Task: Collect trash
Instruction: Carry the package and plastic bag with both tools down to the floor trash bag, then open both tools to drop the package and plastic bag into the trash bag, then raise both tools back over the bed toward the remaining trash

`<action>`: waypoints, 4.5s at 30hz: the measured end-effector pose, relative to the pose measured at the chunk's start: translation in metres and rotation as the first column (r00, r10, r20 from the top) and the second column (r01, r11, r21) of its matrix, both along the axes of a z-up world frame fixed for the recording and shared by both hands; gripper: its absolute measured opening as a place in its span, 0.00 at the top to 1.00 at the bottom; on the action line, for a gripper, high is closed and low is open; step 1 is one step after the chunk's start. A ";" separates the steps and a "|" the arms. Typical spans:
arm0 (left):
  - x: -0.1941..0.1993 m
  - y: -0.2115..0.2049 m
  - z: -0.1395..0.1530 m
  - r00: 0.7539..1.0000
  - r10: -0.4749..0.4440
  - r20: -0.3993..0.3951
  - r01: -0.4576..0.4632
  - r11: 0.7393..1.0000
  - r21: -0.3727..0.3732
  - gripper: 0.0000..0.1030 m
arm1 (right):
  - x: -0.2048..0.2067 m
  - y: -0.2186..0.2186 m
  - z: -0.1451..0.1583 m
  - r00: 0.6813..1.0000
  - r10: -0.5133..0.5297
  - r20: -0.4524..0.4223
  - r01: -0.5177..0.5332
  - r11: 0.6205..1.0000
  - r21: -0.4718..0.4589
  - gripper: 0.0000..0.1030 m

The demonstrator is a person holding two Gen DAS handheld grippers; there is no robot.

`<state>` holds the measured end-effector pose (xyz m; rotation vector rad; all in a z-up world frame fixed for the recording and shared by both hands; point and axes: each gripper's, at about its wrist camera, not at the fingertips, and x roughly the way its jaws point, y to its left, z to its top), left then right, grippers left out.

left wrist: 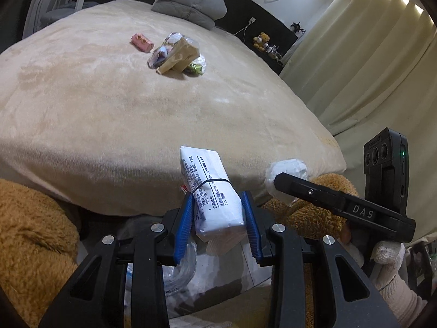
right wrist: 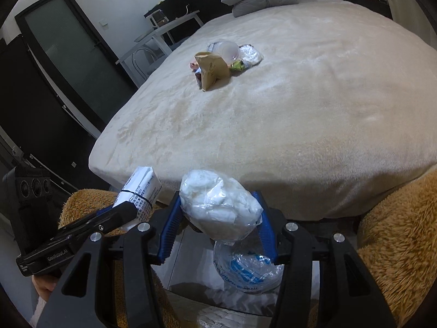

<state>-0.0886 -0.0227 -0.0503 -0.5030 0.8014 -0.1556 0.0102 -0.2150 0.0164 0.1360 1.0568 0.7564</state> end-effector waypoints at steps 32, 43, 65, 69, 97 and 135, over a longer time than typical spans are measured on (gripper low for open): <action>0.045 -0.008 -0.135 0.855 -0.003 -0.518 0.019 0.999 0.025 0.66 | 0.028 0.041 -0.137 0.888 -0.112 -0.447 -0.027 0.956 -0.292 0.50; 0.046 -0.005 -0.148 0.826 0.001 -0.564 0.022 0.999 0.033 0.66 | 0.032 0.042 -0.146 0.873 -0.123 -0.472 -0.030 0.952 -0.304 0.49; 0.034 0.010 -0.128 0.872 0.046 -0.487 -0.040 0.999 0.022 0.36 | 0.031 0.029 -0.121 0.918 -0.095 -0.385 -0.001 0.971 -0.241 0.38; 0.027 0.008 -0.112 0.912 0.043 -0.409 -0.038 0.999 0.019 0.36 | 0.024 0.024 -0.107 0.943 -0.059 -0.326 -0.015 0.975 -0.220 0.38; 0.040 0.051 0.019 0.995 0.054 0.088 -0.067 0.988 0.143 0.29 | 0.055 0.009 0.015 0.966 0.062 0.252 -0.053 0.998 -0.043 0.25; 0.149 0.184 0.031 0.991 0.103 0.081 -0.113 0.986 0.119 0.06 | 0.215 0.169 -0.007 0.953 0.060 0.297 -0.068 0.998 0.018 0.11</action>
